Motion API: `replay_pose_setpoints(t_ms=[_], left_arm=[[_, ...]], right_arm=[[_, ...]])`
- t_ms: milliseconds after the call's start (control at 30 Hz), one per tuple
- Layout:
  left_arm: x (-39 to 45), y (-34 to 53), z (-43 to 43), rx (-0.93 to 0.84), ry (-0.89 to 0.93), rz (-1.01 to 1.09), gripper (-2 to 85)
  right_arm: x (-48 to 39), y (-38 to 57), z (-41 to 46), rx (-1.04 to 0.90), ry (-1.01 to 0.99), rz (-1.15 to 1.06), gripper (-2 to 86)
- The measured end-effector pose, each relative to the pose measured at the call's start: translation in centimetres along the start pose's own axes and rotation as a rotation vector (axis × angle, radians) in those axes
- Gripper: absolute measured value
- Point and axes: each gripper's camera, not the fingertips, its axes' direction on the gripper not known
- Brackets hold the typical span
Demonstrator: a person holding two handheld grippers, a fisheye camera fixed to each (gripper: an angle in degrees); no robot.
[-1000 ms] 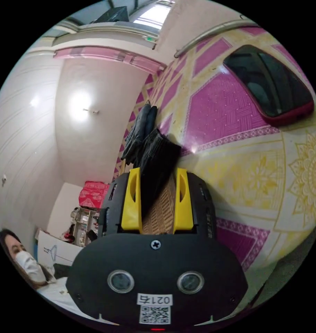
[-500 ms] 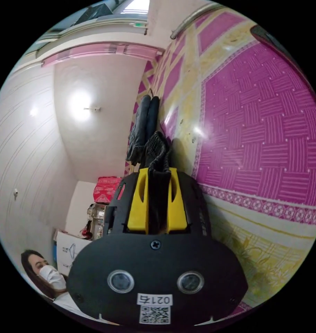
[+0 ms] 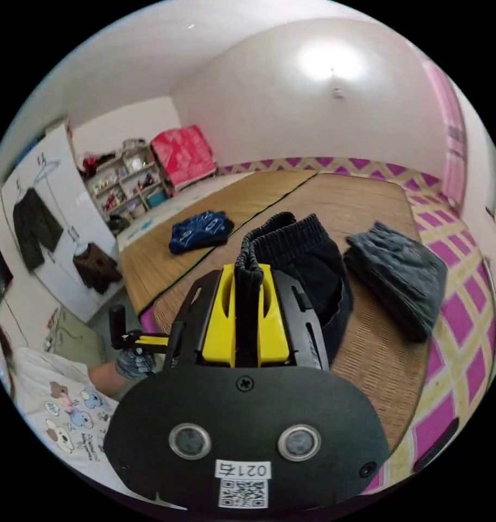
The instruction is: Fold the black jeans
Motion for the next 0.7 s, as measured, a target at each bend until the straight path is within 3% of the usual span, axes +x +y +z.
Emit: replay_pose_setpoints(t_ms=[200, 400, 567, 633, 700], left_arm=[[-3.3, 1.4, -3.7, 0.001, -0.016, -0.057, -0.9], [-5.8, 2.1, -7.2, 0.032, -0.057, -0.096, -0.9], [-7.4, -0.1, -6.7, 0.069, -0.06, -0.091, -0.9], [-7.7, -1.1, -6.7, 0.09, -0.074, -0.08, -0.9], [-7.9, -2.2, -6.8, 0.113, -0.097, -0.058, -0.9]], right_arm=[[-9.4, 3.6, 21.9, -0.336, 0.043, -0.169, 5.4], [-12.8, 2.6, 19.5, -0.118, 0.098, -0.174, 5.4], [-14.4, 4.0, 28.6, -0.324, 0.031, -0.19, 7.2], [-14.2, 4.5, 28.1, -0.279, 0.013, -0.178, 8.4], [-12.5, 4.4, 25.2, -0.289, -0.192, -0.154, 9.7]])
